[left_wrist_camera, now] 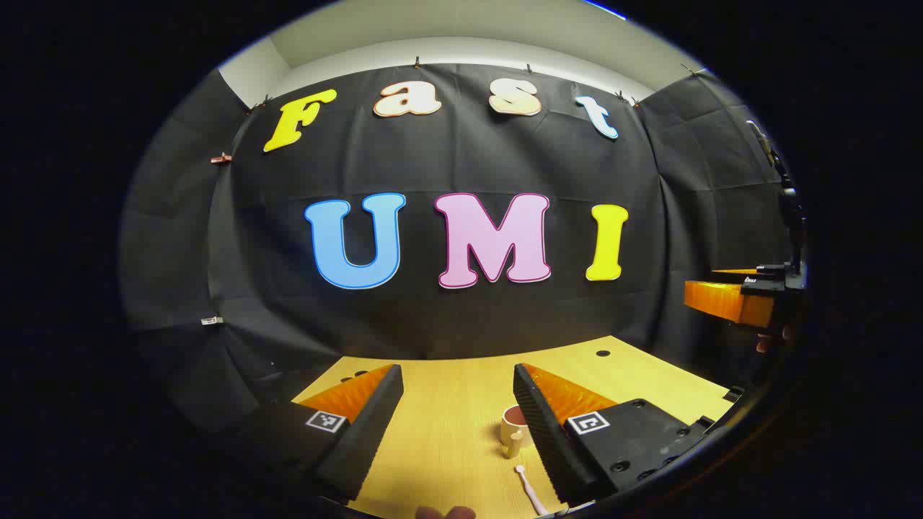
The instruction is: Put the toothbrush and toothpaste on the desktop into the cup, then pick up the cup and place it on the coaster on the desktop.
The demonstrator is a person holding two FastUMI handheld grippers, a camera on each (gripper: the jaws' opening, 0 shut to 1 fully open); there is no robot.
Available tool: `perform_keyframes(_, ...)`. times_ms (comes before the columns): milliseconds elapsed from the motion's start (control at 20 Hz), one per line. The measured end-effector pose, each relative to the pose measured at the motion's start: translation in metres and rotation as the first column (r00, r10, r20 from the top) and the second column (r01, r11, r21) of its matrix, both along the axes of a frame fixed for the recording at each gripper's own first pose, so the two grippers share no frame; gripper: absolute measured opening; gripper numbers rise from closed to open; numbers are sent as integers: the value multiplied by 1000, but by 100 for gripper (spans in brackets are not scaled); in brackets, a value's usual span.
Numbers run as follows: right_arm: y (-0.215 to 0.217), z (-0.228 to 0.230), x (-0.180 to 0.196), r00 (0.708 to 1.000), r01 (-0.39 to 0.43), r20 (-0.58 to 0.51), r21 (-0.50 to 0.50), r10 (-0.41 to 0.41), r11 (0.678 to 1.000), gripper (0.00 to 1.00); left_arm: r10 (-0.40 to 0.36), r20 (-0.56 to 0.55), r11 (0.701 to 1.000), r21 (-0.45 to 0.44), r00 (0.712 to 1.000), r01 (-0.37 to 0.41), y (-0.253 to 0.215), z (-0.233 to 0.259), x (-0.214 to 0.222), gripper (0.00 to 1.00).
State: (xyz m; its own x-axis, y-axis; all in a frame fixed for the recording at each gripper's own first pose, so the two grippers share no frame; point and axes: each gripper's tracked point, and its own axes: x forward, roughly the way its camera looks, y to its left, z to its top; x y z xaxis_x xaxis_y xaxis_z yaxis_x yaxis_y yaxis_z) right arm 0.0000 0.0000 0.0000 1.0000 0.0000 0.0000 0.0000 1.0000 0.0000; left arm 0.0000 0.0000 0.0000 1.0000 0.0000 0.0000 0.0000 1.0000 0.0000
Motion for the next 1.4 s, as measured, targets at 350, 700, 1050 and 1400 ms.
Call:
perform_keyframes(350,9,-15,1,999,-22,-34,-17,21,1000,97,-14,-32,1000,3,999,14,-6,-15,0,96)
perform_keyframes(700,16,-26,4,998,-26,-63,-16,25,1000,97,-30,-63,1000,4,998,30,-8,-27,3,96)
perform_keyframes(1050,31,-82,6,973,-41,-229,11,42,999,97,-37,-94,999,2,995,37,3,-43,6,96)
perform_keyframes(1400,47,-182,-6,862,-29,-503,74,62,997,98,-38,-178,999,-1,983,38,20,-84,7,96)
